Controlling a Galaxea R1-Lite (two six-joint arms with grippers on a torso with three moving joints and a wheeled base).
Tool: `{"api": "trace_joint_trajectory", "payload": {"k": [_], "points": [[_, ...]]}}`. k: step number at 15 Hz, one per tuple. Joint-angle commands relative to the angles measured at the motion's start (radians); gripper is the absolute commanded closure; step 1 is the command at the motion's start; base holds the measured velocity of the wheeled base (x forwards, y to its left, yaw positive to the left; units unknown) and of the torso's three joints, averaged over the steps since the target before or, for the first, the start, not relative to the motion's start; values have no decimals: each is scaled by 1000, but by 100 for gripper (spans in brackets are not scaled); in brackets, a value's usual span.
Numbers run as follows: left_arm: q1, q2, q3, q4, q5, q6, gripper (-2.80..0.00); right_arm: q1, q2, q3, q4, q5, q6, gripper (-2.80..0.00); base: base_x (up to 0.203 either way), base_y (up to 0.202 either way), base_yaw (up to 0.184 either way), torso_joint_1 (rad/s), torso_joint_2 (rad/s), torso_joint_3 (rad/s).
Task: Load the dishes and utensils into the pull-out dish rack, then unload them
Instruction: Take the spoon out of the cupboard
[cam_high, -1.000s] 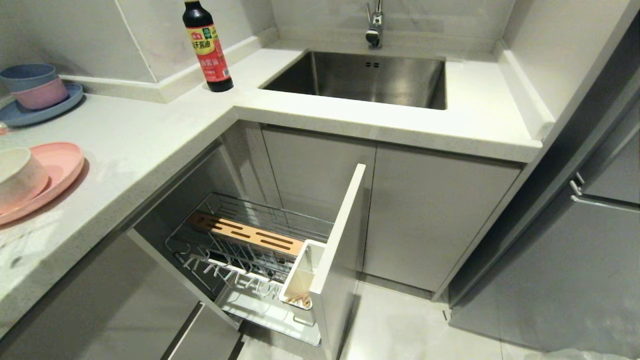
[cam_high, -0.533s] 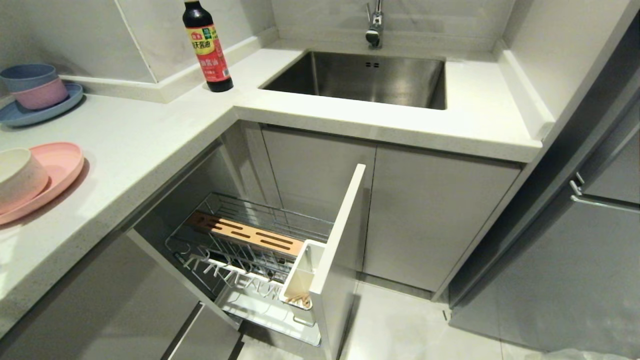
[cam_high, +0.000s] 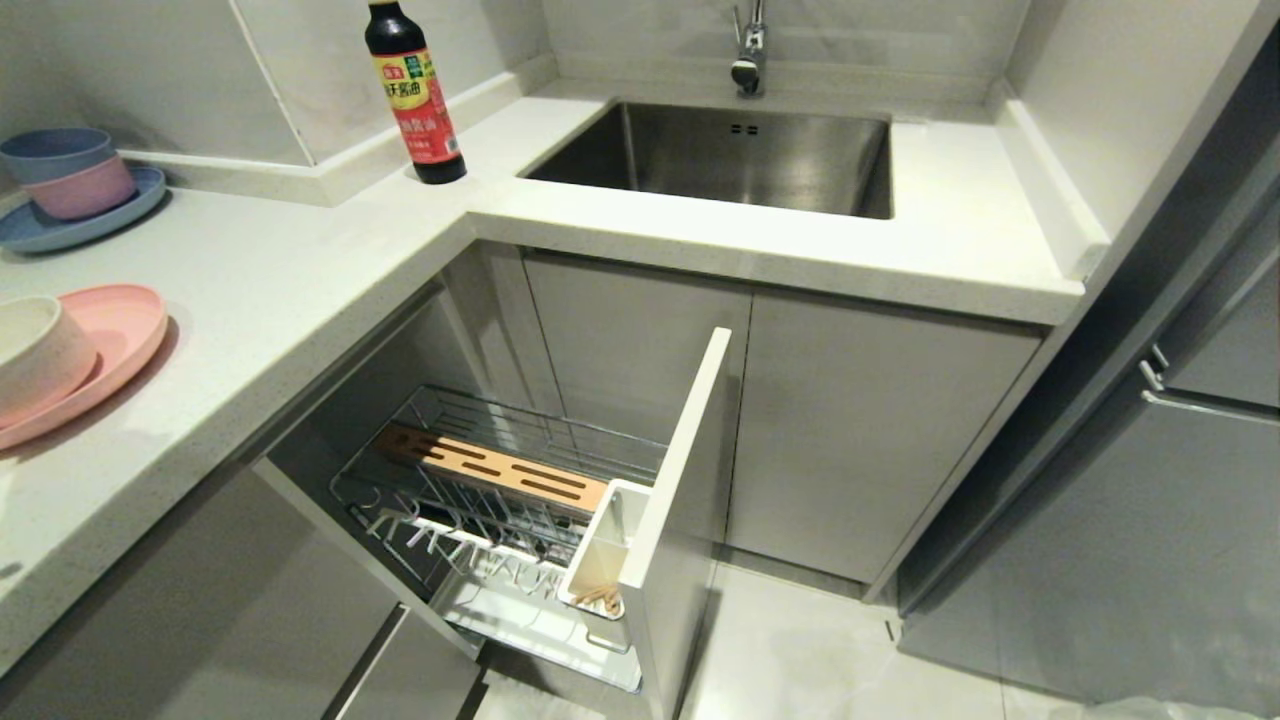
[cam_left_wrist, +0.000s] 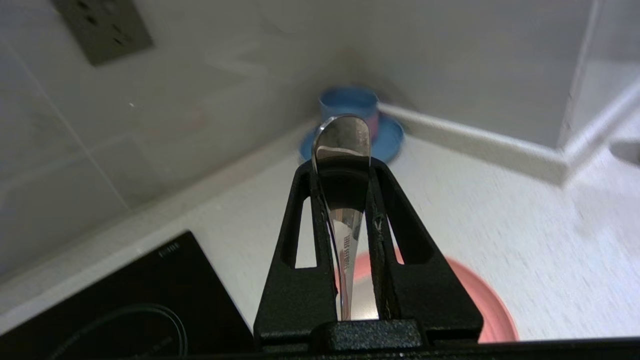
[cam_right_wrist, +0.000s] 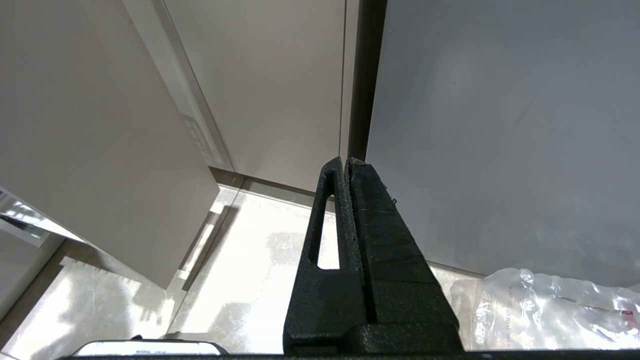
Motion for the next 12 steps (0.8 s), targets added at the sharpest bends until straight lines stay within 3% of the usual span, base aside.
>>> {"api": "trace_joint_trajectory", "payload": {"k": [1,5,12], "points": [[29,24,1,-44,1,-22,0,0,0,-1,0,1,0,0,0,0,0,0,0,0],[54,45,1,-97,-2,-80,0,0,0,-1,0,1,0,0,0,0,0,0,0,0],[49,113,4,-34,-111,-117,0,-1,0,-1,0,0,0,0,0,0,0,0,0,0]]}}
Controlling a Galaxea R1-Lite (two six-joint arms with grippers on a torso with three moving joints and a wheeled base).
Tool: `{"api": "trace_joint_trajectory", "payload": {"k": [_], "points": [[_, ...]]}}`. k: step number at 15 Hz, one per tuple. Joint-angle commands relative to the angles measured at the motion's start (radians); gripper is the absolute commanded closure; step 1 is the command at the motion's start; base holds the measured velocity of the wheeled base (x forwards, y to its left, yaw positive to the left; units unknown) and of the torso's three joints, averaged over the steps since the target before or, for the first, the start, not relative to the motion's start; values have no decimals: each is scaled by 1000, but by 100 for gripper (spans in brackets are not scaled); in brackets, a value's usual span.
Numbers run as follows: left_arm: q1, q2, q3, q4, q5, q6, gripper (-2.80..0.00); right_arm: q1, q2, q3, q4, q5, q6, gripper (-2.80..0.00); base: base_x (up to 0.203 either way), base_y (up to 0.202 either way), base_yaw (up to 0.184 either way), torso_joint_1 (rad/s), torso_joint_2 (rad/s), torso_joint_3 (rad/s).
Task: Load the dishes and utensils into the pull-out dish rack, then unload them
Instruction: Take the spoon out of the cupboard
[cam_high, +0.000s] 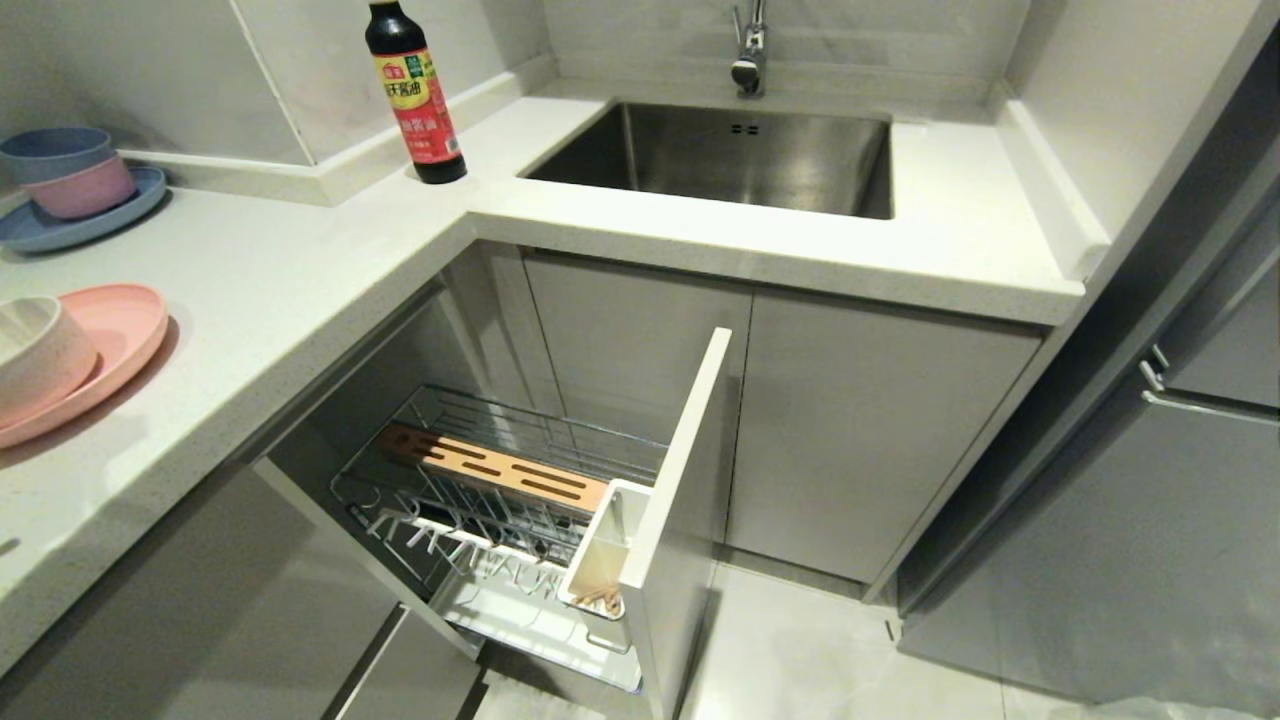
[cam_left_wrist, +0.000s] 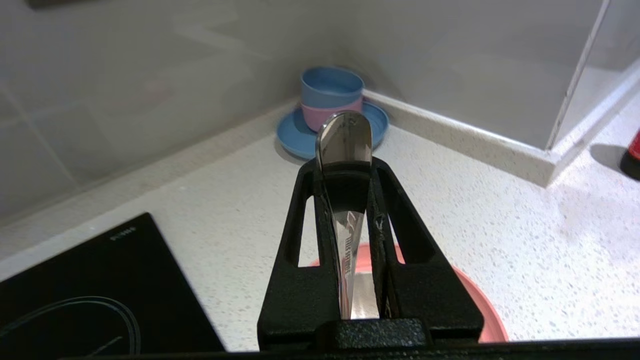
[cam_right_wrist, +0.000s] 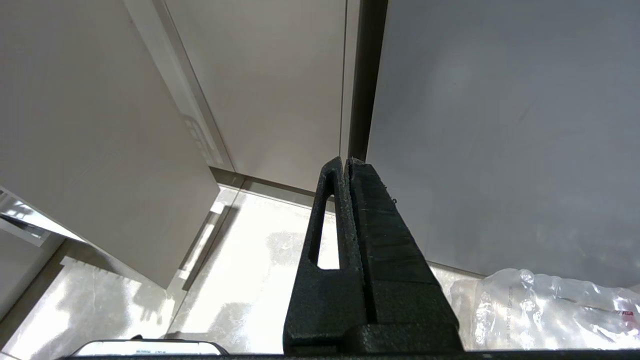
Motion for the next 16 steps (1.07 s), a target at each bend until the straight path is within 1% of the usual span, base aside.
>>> {"api": "trace_joint_trajectory", "payload": {"k": [1,4,5,8,10,13,15,16], "points": [[0,34,-2,-4,-10,-1,0,0,0,-1,-1,0,0,0,0,0,0,0,0,0],[-3,66,-6,-14,-17,-10,0,0,0,0,0,0,0,0,0,0,0,0,0,0],[-15,74,-6,-15,-17,-11,0,0,0,1,0,0,0,0,0,0,0,0,0,0],[-20,89,-1,-12,-23,-28,0,0,0,-1,-1,1,0,0,0,0,0,0,0,0],[-20,91,5,-2,-30,-27,0,0,0,-1,0,0,0,0,0,0,0,0,0,0],[-24,80,12,63,-35,-21,0,0,0,1,-1,0,0,0,0,0,0,0,0,0],[-29,64,12,111,-67,-17,0,0,-1,-1,0,1,0,0,0,0,0,0,0,0],[-30,61,12,114,-72,-15,0,0,0,0,0,1,0,0,0,0,0,0,0,0]]}}
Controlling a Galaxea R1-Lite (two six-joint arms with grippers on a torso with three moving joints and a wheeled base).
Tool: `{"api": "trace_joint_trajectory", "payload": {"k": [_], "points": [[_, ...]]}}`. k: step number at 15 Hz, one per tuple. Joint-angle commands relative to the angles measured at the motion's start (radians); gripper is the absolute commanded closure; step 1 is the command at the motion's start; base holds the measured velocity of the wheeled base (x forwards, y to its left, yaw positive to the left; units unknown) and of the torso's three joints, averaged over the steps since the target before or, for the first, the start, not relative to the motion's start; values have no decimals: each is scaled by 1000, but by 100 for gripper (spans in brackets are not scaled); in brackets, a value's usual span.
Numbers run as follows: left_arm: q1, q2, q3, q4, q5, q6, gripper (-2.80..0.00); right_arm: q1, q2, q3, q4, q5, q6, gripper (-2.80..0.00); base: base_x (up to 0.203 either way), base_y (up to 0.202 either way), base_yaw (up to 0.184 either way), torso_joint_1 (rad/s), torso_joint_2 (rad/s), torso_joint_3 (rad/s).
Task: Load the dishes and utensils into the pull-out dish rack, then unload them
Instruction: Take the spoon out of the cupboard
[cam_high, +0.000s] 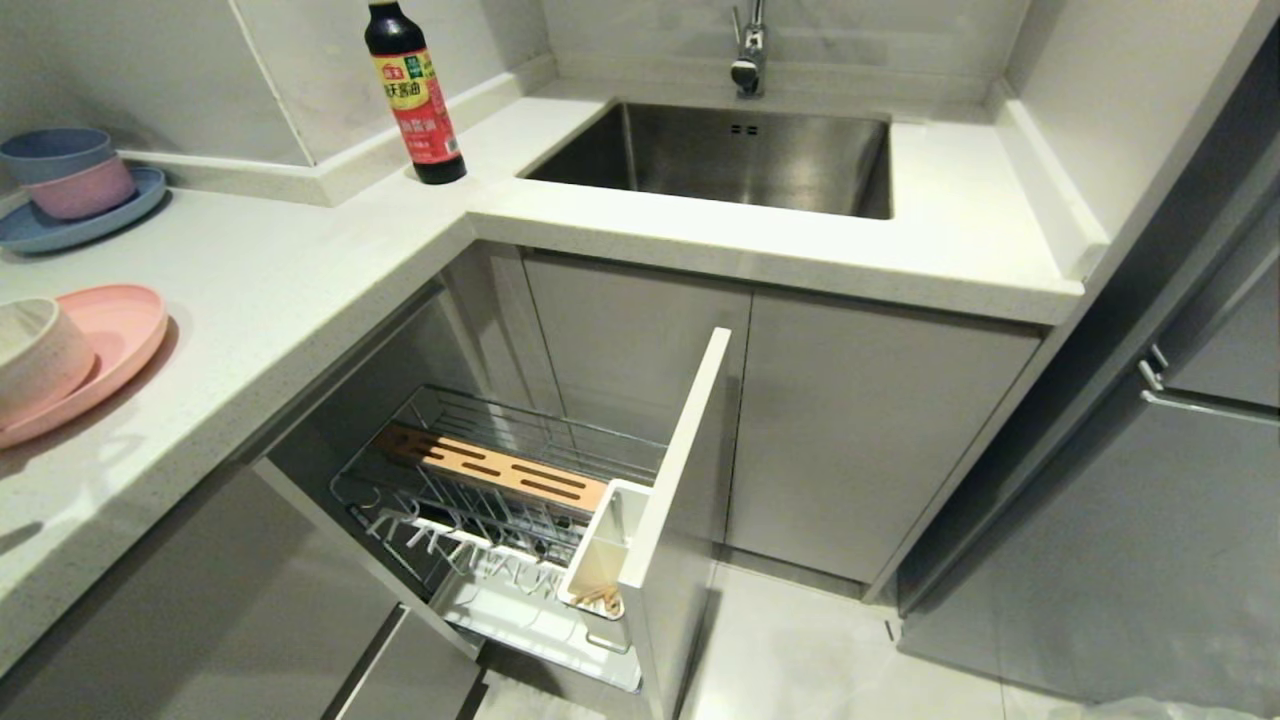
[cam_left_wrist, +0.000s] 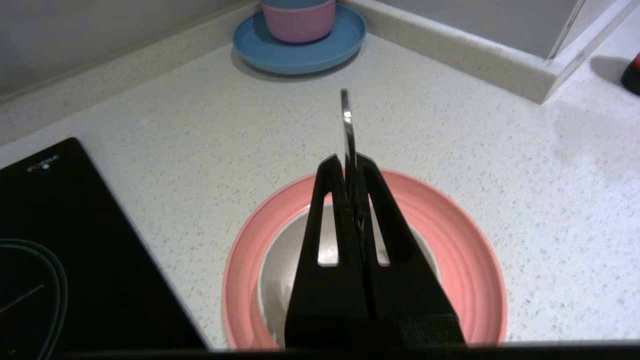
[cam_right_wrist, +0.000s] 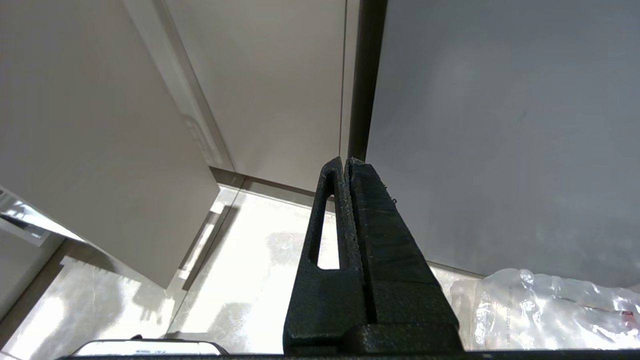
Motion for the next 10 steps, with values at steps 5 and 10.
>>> {"api": "trace_joint_trajectory", "payload": {"k": [5,10], "points": [[-11,-28,0,44,-4,-1,0,0,-1,1,0,1,0,0,0,0,0,0,0,0],[-35,-11,-7,44,-7,-2,0,0,0,1,0,0,0,0,0,0,0,0,0,0]]}}
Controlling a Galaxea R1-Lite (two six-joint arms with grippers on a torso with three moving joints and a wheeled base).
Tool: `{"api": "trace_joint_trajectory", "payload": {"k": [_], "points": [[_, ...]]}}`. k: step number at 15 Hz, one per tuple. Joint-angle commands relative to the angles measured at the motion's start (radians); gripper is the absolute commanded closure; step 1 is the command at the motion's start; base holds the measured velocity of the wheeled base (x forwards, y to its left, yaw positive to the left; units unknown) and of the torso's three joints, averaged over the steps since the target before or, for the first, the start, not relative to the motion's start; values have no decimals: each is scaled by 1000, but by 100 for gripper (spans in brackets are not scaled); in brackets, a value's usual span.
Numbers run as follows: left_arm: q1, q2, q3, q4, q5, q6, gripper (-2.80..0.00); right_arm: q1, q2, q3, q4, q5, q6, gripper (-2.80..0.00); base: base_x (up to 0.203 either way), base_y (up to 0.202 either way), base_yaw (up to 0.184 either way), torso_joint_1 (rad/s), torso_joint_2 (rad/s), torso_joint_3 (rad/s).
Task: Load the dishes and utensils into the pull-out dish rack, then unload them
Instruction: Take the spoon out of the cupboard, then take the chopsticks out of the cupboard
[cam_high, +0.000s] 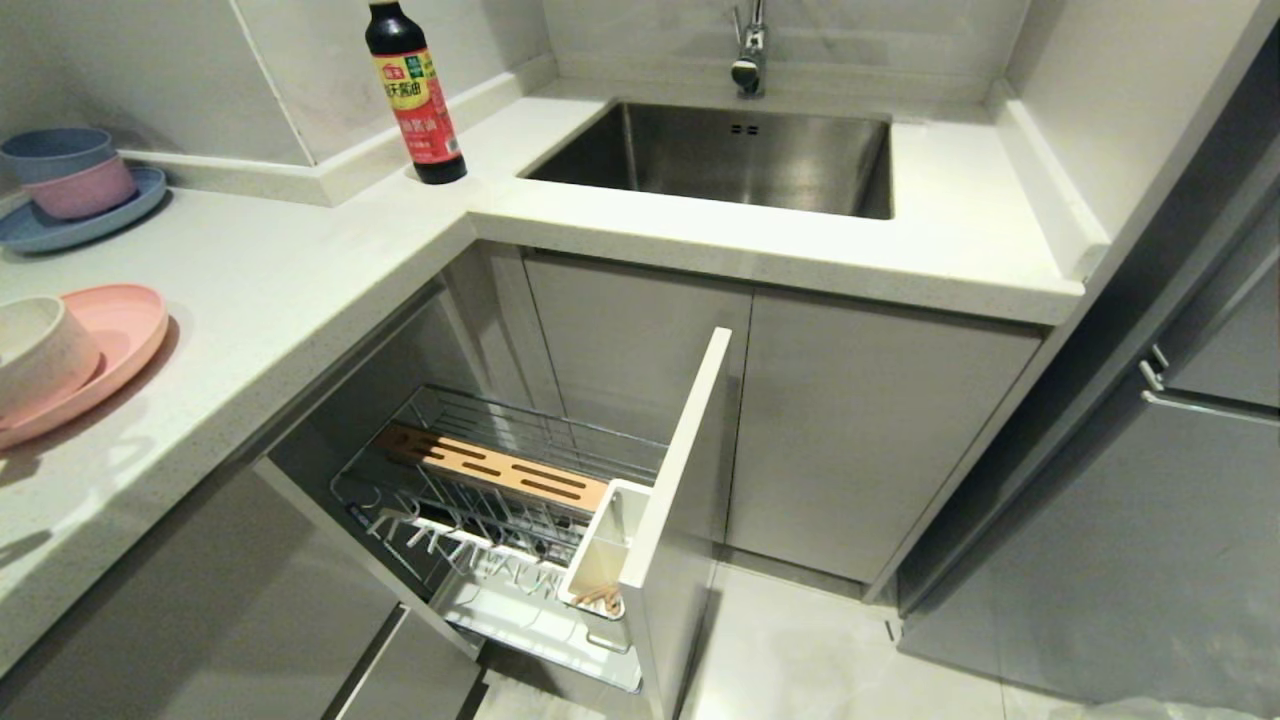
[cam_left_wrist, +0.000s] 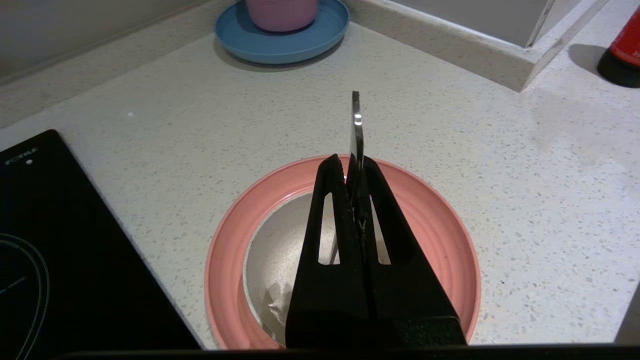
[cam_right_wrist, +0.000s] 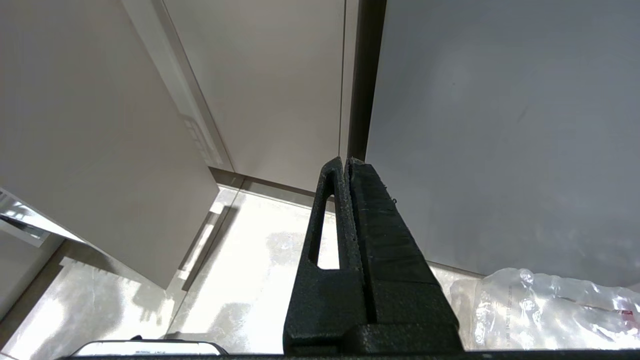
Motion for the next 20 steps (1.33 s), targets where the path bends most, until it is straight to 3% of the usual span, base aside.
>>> {"api": "trace_joint_trajectory", "payload": {"k": [1,11,20], "points": [[-17,15,-1,-3,-14,-2,0,0,1,0,1,0,0,0,0,0,0,0,0,0],[-83,67,-14,54,-36,1,0,0,1,0,1,1,0,0,0,0,0,0,0,0],[-94,90,-16,78,-38,0,0,0,1,0,0,1,0,0,0,0,0,0,0,0]]}}
